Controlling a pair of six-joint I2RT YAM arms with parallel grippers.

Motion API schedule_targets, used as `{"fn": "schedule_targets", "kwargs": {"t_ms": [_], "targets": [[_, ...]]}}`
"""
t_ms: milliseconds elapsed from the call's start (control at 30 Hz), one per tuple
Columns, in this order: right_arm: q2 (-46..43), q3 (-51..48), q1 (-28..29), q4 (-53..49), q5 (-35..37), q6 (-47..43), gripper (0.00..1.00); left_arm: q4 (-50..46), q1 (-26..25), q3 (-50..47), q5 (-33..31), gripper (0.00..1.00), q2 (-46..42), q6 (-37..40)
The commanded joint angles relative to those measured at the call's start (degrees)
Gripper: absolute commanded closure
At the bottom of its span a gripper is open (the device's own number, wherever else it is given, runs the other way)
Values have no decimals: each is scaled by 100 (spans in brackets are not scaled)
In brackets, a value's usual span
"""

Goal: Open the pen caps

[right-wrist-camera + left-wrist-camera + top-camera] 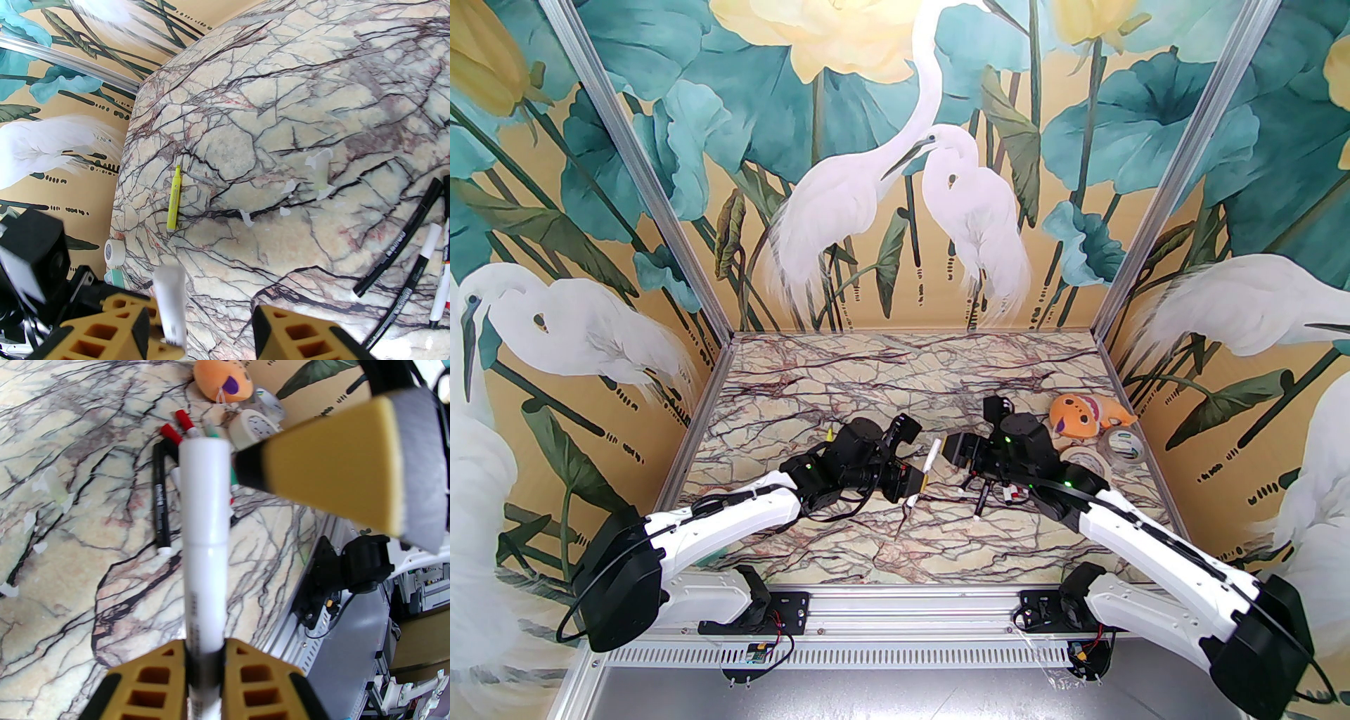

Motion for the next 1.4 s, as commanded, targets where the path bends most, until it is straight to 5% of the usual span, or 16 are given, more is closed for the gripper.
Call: {"fn": "schedule_targets", "kwargs": {"t_ms": [0, 867, 1167, 1367], "targets": [[209, 275, 120, 349, 10, 31, 45, 155, 43, -91, 313, 81, -59, -70], [689, 400, 295, 444, 125, -42, 81, 419, 74, -179, 431, 82, 75, -140], [629, 365, 296, 672, 50, 92, 84, 972, 87, -309, 731, 67, 106, -445], [635, 334, 295, 842, -88, 214, 85, 1034, 88, -329, 642, 69, 160, -457]]}}
